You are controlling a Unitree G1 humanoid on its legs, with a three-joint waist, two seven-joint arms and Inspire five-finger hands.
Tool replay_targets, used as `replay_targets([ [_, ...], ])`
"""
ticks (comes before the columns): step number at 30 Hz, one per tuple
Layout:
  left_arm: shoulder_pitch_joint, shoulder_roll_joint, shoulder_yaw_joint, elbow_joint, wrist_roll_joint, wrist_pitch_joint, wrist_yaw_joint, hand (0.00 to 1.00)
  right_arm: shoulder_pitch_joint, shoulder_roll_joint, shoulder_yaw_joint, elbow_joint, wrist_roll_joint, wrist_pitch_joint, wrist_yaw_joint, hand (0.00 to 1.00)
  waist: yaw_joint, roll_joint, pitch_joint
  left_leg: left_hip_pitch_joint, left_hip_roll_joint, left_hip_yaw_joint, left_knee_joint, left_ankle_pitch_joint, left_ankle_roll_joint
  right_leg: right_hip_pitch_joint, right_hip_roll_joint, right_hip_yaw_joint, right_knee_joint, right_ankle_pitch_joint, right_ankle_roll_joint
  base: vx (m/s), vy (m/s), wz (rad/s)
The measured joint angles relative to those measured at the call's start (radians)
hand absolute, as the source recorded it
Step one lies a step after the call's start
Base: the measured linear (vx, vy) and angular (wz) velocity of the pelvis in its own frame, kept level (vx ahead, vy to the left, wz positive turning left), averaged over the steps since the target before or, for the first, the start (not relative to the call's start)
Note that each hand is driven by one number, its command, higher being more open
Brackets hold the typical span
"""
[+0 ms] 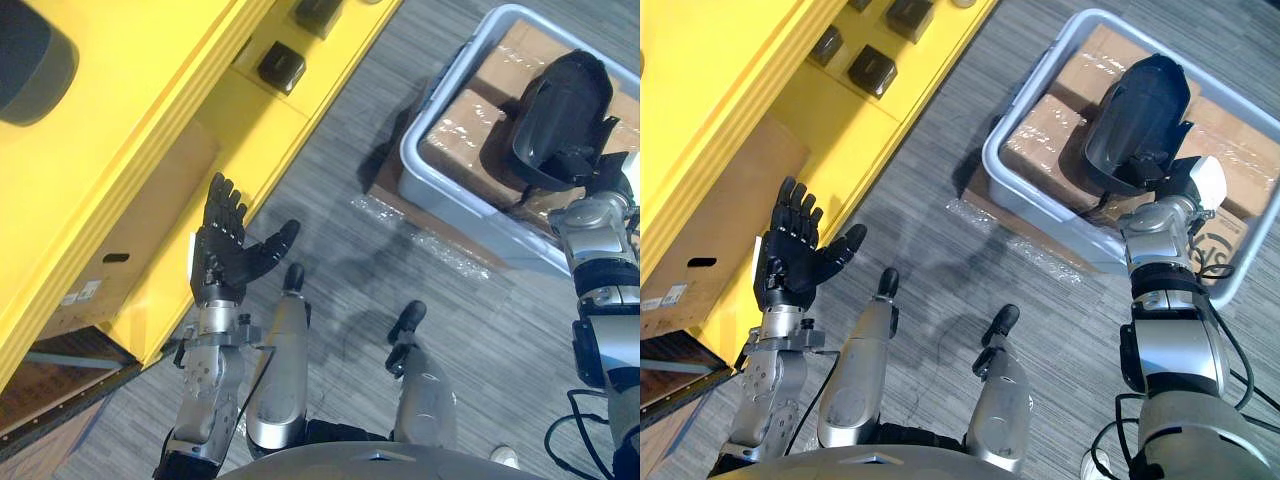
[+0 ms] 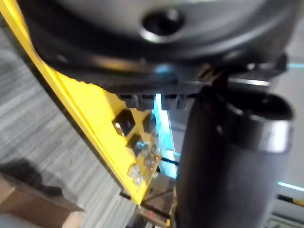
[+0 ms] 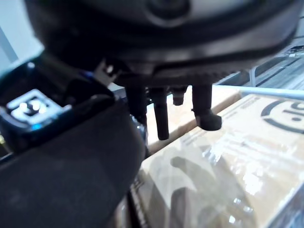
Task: Walk over and take three plastic housings, then place them on the shelf
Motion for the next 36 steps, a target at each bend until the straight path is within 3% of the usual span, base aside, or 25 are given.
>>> replay_targets([
  [5, -0.042, 0.021, -0.01, -0.066, 0.001, 0.076, -0.079, 1.0, 0.031, 0.0, -0.005, -0.123, -0.108, -0.002, -0.006, 0.0, -0.05, -0.009, 0.0, 0.097, 0.032, 0.034, -0.08, 0.019, -0.018, 0.051, 0.03, 0.022, -0.04, 0.006, -0.008, 0.05, -0.062, -0.21],
  [10, -0.16, 0.07, -0.052, -0.063, -0.072, 0.259, -0.186, 1.0, 0.031, -0.005, -0.003, -0.226, -0.225, -0.06, -0.008, 0.0, -0.091, -0.016, -0.003, 0.17, 0.047, 0.084, -0.128, 0.025, -0.022, 0.073, 0.04, 0.061, -0.052, 0.008, -0.011, 0.04, -0.02, -0.25],
  [11, -0.244, 0.098, -0.064, -0.019, -0.144, 0.361, -0.23, 1.0, 0.03, -0.007, 0.009, -0.243, -0.267, -0.091, -0.008, 0.0, -0.105, -0.017, -0.004, 0.188, 0.05, 0.097, -0.136, 0.026, -0.023, 0.077, 0.041, 0.073, -0.052, 0.009, -0.012, 0.02, 0.003, -0.23],
  [13, -0.312, 0.118, -0.069, 0.041, -0.162, 0.413, -0.247, 1.0, 0.027, -0.007, 0.026, -0.255, -0.292, -0.109, -0.006, 0.0, -0.11, -0.018, -0.005, 0.199, 0.055, 0.112, -0.138, 0.025, -0.024, 0.077, 0.045, 0.086, -0.054, 0.011, -0.016, 0.0, 0.001, -0.25],
  [14, -0.412, 0.147, -0.07, 0.134, -0.182, 0.477, -0.254, 1.0, 0.02, -0.007, 0.047, -0.278, -0.328, -0.143, 0.002, 0.0, -0.131, -0.02, -0.006, 0.203, 0.059, 0.12, -0.138, 0.025, -0.025, 0.076, 0.05, 0.095, -0.06, 0.017, -0.019, -0.01, -0.002, -0.21],
  [16, -0.462, 0.161, -0.068, 0.185, -0.214, 0.513, -0.257, 1.0, 0.012, -0.008, 0.06, -0.286, -0.343, -0.167, 0.006, 0.0, -0.137, -0.021, -0.006, 0.206, 0.061, 0.128, -0.138, 0.025, -0.025, 0.075, 0.052, 0.103, -0.066, 0.023, -0.022, -0.02, 0.003, -0.19],
  [19, -0.63, 0.202, -0.064, 0.35, -0.338, 0.621, -0.275, 1.0, 0.006, -0.016, 0.088, -0.341, -0.413, -0.248, 0.047, 0.0, -0.164, -0.022, -0.007, 0.225, 0.062, 0.162, -0.142, 0.024, -0.025, 0.071, 0.053, 0.136, -0.076, 0.037, -0.021, -0.02, 0.016, -0.27],
  [22, -0.729, 0.216, -0.064, 0.439, -0.473, 0.64, -0.282, 1.0, -0.001, -0.03, 0.135, -0.354, -0.495, -0.333, 0.057, 0.0, -0.187, -0.022, -0.007, 0.236, 0.063, 0.184, -0.145, 0.024, -0.025, 0.068, 0.054, 0.156, -0.084, 0.047, -0.022, -0.02, 0.02, -0.21],
  [28, -0.812, 0.222, -0.063, 0.439, -0.717, 0.63, -0.322, 1.0, -0.002, -0.03, 0.191, -0.359, -0.594, -0.483, 0.059, 0.0, -0.201, -0.023, -0.007, 0.256, 0.073, 0.205, -0.154, 0.023, -0.028, 0.066, 0.065, 0.175, -0.084, 0.05, -0.024, -0.01, 0.003, -0.11],
  [36, -0.814, 0.216, -0.103, 0.464, -0.773, 0.625, -0.34, 1.0, 0.041, 0.012, 0.248, -0.427, -0.624, -0.536, 0.096, 0.0, -0.21, -0.022, -0.008, 0.302, 0.072, 0.221, -0.179, 0.026, -0.029, 0.091, 0.065, 0.175, -0.084, 0.05, -0.025, 0.01, 0.007, -0.04],
])
